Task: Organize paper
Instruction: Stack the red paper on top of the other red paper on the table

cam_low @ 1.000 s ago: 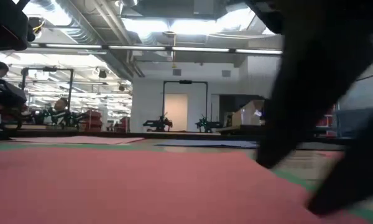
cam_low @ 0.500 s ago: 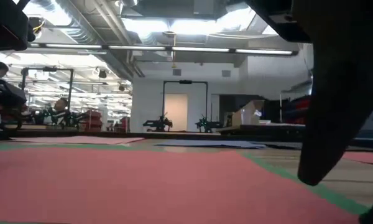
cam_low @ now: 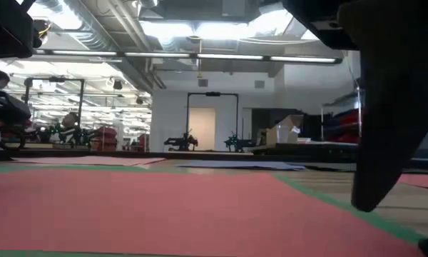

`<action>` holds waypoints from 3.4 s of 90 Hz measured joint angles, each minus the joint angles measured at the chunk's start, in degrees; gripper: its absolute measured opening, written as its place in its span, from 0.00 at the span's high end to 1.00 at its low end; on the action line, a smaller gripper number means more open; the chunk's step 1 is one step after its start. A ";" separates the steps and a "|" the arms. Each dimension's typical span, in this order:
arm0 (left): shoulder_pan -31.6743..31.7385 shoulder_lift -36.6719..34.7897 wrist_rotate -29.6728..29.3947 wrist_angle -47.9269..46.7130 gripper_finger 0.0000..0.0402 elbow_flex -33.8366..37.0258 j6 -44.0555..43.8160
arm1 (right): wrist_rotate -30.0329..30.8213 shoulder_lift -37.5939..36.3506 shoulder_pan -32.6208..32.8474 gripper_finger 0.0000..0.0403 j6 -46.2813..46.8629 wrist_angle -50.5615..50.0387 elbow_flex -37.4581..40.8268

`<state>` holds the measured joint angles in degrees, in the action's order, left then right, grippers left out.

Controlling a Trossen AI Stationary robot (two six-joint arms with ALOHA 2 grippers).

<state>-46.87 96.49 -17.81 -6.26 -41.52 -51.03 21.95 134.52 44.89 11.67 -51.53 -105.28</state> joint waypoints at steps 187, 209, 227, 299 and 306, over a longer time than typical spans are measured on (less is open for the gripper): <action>0.00 0.11 0.84 1.40 1.00 0.02 0.42 | 12.51 0.83 -2.12 0.75 2.18 4.55 -0.68; 0.00 0.13 0.87 1.36 1.00 0.02 0.42 | 9.56 0.83 -1.66 0.75 3.12 2.78 -0.72; 0.00 0.13 0.91 1.36 1.00 0.02 0.42 | 8.09 0.83 -0.07 0.75 3.22 -2.93 -0.72; 0.04 0.13 0.97 1.34 1.00 0.00 0.44 | 7.43 0.74 -1.19 0.75 2.86 6.70 1.02; 0.04 0.13 0.98 1.33 1.00 0.00 0.42 | 7.41 0.72 -1.45 0.75 2.88 7.54 1.53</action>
<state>-46.83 96.62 -16.83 -4.93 -41.52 -50.61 29.36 135.24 43.45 14.55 -43.99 -103.75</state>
